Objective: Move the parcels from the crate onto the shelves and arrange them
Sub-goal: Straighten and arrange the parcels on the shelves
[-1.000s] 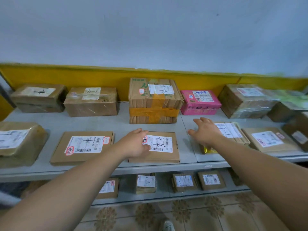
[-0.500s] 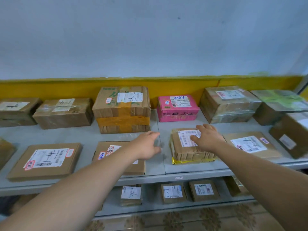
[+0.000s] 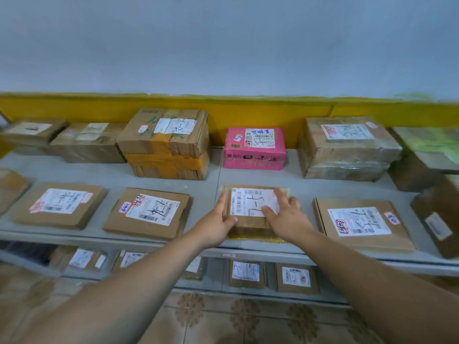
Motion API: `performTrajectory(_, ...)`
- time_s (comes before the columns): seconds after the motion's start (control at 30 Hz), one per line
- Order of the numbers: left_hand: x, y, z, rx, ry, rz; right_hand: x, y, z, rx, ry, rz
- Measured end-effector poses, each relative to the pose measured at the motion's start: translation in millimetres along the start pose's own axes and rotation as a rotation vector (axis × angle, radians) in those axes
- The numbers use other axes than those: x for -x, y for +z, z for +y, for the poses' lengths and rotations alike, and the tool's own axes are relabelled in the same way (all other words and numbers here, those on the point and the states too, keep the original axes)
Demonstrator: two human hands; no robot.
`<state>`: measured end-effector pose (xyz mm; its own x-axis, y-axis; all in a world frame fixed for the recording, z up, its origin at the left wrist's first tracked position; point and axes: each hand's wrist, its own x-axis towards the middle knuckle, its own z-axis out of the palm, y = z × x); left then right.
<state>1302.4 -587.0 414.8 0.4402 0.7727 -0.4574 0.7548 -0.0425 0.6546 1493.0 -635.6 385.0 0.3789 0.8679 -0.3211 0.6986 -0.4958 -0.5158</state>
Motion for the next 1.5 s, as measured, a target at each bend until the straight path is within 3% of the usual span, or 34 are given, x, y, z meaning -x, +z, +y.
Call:
performTrajectory(0.27,10.3,-9.1,6.9,-0.155,-0.011,0.011,6.6,-5.5,-4.0,0.077,-0.049,0.014)
performTrajectory(0.67,12.6,-69.0,19.7,-0.319,0.116,0.081,-20.4,-54.2,-37.9,0.23,-0.093,0.109)
performTrajectory(1.0,-39.7,-99.3,30.4,-0.415,0.15,0.105,-80.8,-87.8,-59.9,0.23,-0.091,0.139)
performTrajectory(1.4,-172.8,-91.5,57.3,-0.13,0.061,0.147,-205.7,-74.6,-36.5,0.15,-0.071,0.004)
performTrajectory(1.5,-200.9,-81.5,50.5,-0.081,0.005,0.09,-219.8,-68.9,-29.1,0.062,-0.044,-0.034)
